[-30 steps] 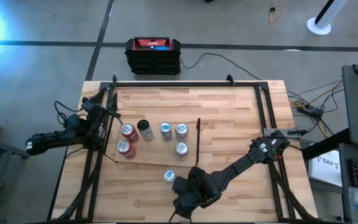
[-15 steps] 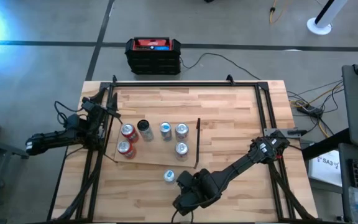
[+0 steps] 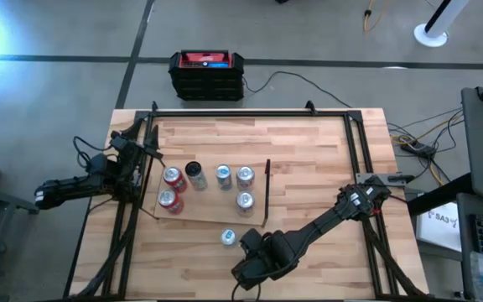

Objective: Place canned beverage on shelf
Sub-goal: Move the white pink soda can to the bottom middle of the table

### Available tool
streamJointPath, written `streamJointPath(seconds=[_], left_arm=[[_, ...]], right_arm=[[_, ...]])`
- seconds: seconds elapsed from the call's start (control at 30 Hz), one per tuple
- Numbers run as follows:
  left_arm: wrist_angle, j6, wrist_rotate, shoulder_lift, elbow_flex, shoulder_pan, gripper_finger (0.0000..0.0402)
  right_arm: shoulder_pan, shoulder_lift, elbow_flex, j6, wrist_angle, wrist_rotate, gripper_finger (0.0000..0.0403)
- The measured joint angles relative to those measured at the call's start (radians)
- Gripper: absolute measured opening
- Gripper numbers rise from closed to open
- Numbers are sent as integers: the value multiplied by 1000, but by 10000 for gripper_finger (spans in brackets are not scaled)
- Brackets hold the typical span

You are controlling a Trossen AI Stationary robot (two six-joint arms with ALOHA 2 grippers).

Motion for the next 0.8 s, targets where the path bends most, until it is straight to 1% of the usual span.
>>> streamJointPath(seconds=[0.2,0.27,0.33,0.57,0.8], left_arm=[[0,0,0,0,0,0,311],[0,0,0,0,0,0,311],[0,0,0,0,0,0,311],[0,0,0,0,0,0,311],[0,0,0,0,0,0,311]], right_arm=[[0,1,-3,18,2,-2,273],[0,1,-3,14,3,-9,257],[0,1,-3,-22,9,-16,253],[2,1,-4,-212,45,-20,253],[2,2,-5,-577,84,-18,253]])
